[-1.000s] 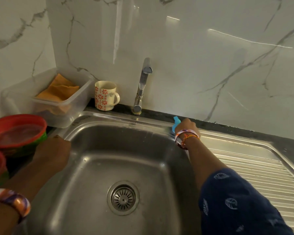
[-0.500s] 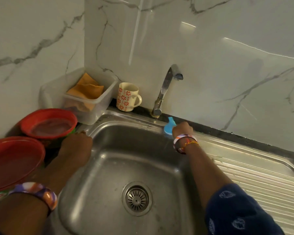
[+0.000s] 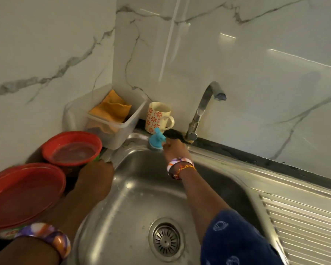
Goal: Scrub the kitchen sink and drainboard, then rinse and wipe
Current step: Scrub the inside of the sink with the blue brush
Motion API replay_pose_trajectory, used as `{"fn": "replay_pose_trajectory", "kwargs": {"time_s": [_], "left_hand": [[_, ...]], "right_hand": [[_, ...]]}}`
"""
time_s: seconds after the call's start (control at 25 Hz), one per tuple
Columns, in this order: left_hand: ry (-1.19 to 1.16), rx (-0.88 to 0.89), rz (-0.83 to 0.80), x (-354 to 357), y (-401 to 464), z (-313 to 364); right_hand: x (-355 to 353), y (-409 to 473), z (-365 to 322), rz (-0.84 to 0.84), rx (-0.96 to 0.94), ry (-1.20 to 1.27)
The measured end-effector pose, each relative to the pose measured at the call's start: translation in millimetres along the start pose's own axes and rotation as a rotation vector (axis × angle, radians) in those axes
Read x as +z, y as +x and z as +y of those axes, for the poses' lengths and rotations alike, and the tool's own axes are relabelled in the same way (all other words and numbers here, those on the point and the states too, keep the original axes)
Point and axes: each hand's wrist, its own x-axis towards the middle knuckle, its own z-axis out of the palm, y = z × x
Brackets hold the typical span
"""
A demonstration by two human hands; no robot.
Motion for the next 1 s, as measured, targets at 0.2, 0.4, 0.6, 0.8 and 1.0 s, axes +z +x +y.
{"fn": "replay_pose_trajectory", "kwargs": {"time_s": [0.2, 0.4, 0.6, 0.8, 1.0], "left_hand": [[-0.105, -0.004, 0.024, 2.2, -1.5, -1.9], [-0.104, -0.005, 0.031, 3.6, -0.6, -3.7], [-0.086, 0.025, 0.019, 2.0, 0.1, -4.0], [-0.077, 0.022, -0.018, -7.3, -0.3, -4.6], [-0.03, 0.048, 0.012, -8.0, -2.3, -5.0]], "right_hand": [[-82.6, -32.8, 124.4, 0.208, 0.219, -0.096], [-135.6, -45.0, 157.0, 0.351, 0.626, -0.097], [-67.7, -28.4, 62.8, 0.291, 0.36, -0.139], [-42.9, -23.1, 24.2, 0.128, 0.166, -0.146], [-128.9, -38.4, 117.8, 0.19, 0.434, -0.396]]}}
